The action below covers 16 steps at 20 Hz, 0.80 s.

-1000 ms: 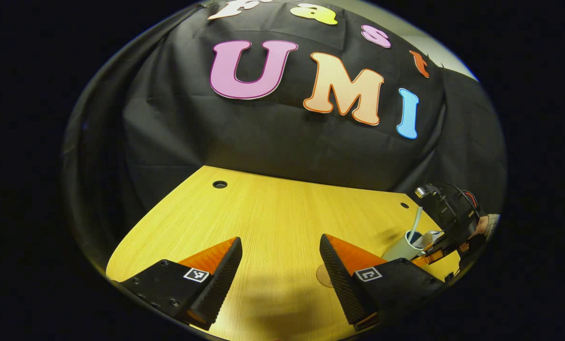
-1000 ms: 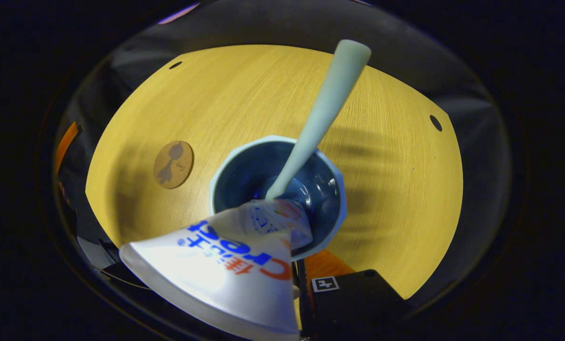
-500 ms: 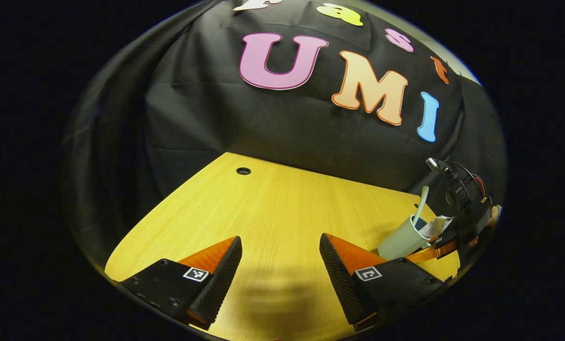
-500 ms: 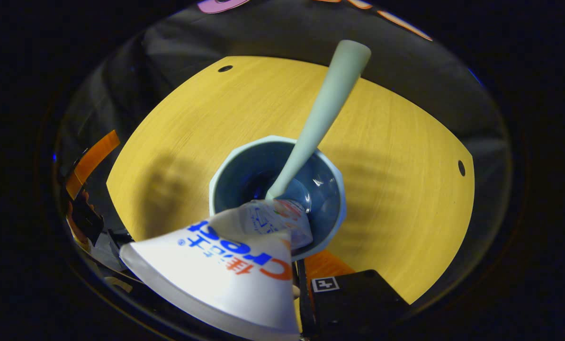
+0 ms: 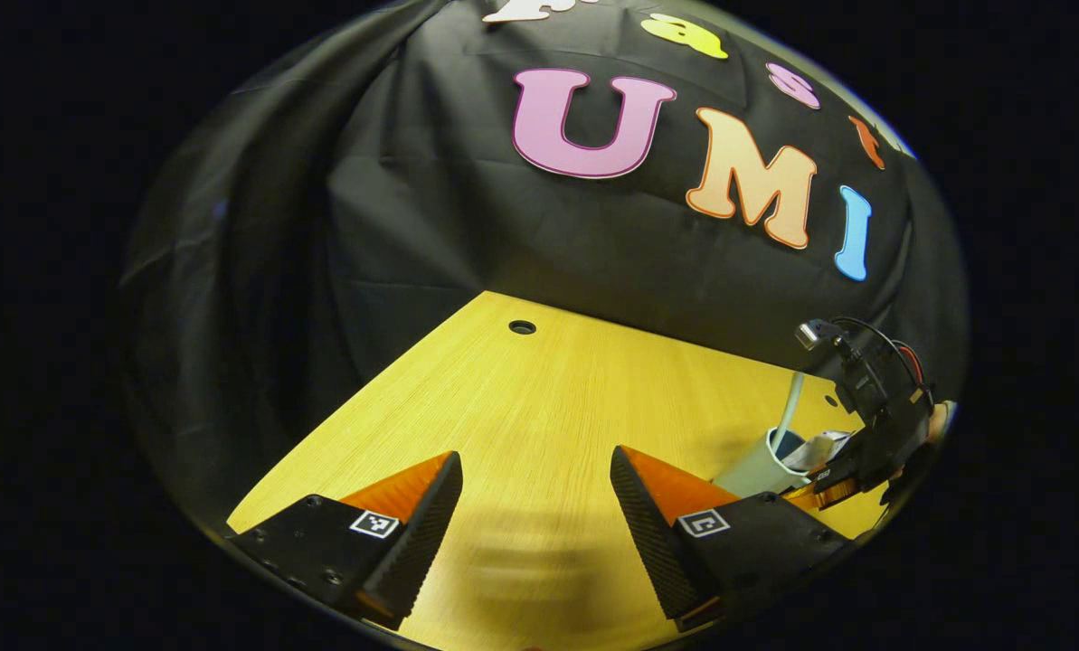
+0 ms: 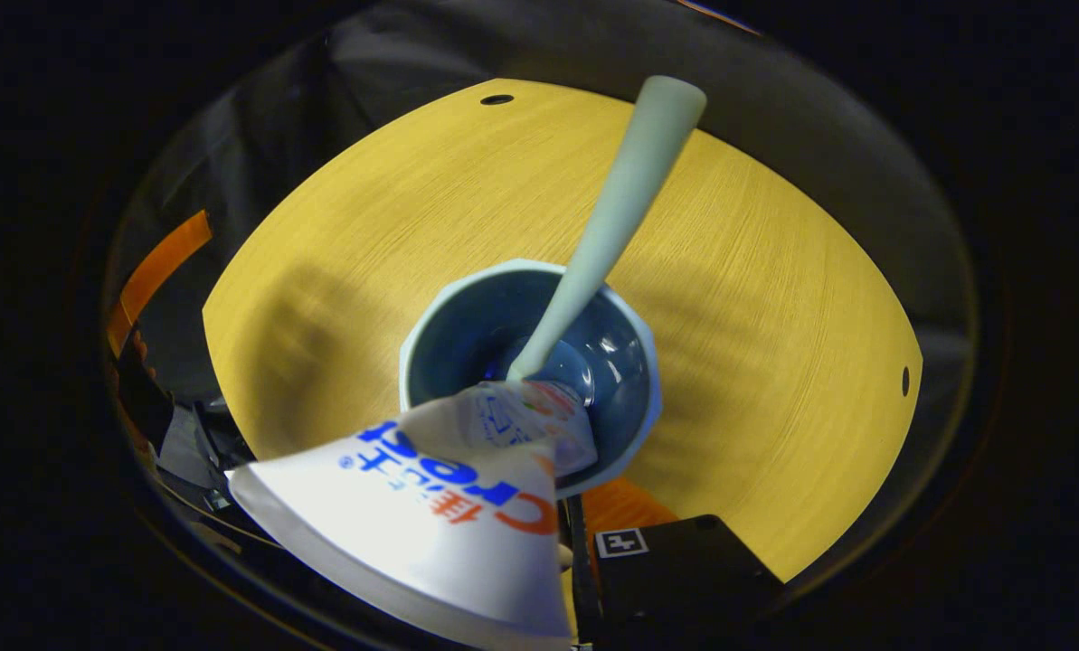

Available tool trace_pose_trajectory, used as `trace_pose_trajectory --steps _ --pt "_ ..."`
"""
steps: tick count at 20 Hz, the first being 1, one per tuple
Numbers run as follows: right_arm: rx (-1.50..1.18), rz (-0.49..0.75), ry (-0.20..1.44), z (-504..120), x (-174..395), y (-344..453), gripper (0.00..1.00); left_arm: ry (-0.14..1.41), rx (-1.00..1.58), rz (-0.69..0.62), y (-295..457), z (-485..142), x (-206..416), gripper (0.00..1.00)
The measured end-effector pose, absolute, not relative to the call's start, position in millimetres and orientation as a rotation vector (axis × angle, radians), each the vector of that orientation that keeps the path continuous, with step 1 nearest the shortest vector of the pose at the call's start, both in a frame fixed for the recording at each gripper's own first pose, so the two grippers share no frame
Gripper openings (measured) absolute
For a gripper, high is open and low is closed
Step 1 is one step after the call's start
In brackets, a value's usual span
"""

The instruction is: Put the toothbrush and toothpaste on the desktop into the cup, then pick up the cup and place it on the coaster on the desktop.

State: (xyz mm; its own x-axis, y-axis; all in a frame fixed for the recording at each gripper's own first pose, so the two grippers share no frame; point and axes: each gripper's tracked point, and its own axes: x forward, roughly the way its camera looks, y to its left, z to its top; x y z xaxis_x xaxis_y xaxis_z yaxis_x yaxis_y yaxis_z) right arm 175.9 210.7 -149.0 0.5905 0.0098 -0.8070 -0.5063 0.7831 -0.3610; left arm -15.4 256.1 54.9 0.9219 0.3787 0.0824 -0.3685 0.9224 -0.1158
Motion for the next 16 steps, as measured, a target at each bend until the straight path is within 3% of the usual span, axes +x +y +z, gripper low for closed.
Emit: trace_pose_trajectory --steps 9,14,15,16 --pt "-0.612 0.325 0.913 -156 178 208 0.31 -0.091 -0.083 0.369 254 54 -9 0.95" --pt "-0.5 0.37 0.879 -142 163 212 0.6 -0.088 -0.064 0.349 240 59 -3 0.95" --pt "-0.478 0.372 0.868 -142 159 209 0.77 -0.084 -0.058 0.344 235 59 -1 0.95" --pt "-0.46 0.365 0.857 -139 156 203 0.86 -0.077 -0.052 0.336 230 58 1 0.95"
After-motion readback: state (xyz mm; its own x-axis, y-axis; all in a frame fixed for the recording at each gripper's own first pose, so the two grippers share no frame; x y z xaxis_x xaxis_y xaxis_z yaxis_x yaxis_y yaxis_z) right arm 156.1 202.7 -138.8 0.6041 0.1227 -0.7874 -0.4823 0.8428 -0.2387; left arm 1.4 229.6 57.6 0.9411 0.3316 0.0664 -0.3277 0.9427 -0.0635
